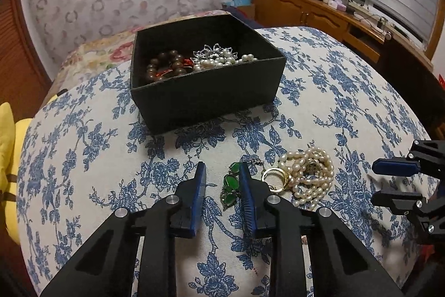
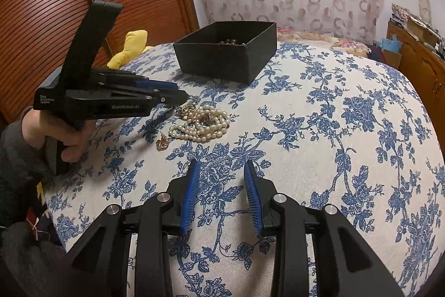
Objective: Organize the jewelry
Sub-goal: 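Move the left tool to the green jade pendant and grasp it, then grasp the pearl strand with the right tool while the left tool holds the jade pendant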
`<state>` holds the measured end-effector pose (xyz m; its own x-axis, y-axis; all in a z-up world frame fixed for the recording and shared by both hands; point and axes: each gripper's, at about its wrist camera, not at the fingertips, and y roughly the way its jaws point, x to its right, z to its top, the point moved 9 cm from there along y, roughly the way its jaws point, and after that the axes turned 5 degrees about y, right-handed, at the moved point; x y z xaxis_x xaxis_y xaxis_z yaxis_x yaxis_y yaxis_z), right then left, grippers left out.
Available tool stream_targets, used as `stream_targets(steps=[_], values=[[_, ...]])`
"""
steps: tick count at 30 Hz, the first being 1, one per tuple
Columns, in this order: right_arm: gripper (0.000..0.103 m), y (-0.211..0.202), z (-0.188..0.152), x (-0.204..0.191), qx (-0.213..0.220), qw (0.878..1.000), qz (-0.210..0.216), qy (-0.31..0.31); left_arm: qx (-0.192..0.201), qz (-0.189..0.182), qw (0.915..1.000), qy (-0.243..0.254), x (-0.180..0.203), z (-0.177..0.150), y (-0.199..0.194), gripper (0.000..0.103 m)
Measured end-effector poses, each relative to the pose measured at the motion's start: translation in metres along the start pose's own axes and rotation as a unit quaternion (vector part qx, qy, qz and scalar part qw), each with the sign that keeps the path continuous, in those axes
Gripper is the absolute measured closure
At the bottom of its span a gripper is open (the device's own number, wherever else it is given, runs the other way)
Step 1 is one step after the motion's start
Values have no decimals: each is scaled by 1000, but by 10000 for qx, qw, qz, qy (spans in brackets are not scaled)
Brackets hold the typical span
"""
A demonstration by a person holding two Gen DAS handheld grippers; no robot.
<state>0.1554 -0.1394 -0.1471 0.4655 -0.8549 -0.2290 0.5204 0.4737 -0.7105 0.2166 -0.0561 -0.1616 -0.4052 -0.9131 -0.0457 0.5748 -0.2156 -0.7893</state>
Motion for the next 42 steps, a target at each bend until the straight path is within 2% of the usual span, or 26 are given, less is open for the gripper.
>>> stream_targets(steps=[6,7,9,10,14,23,30,37,42], values=[[67,1,0,-1,-14,10000,-17,-15,32,17,9999,101,3,3,1,79],[67,1,0,-1,-14,10000,-13,-17,44,-2,9999,96,3,3,1,82],[67,1,0,-1,-14,10000,-11,-13,66,-73,9999,88,5,3,1,95],[67,1,0,-1,-13,10000,-8,-11,62,-117,9999,55,5,2,0,96],[67,1,0,-1,-13,10000,-15,-13,220,-277,9993,-145,6,0,-13,97],[67,1,3,-2,-2,10000,-54,-56,828,-164,9958,-348,4,4,-62,96],[67,-2,24,-6,86,9996,-109,-235,1182,-108,9918,-469,0,6,-91,96],[67,12,39,-8,-53,9992,-105,-382,1289,-129,9902,-530,-1,2,-99,96],[76,31,45,-5,-222,9983,-218,-487,1276,-169,9901,-558,-1,-2,-97,96]])
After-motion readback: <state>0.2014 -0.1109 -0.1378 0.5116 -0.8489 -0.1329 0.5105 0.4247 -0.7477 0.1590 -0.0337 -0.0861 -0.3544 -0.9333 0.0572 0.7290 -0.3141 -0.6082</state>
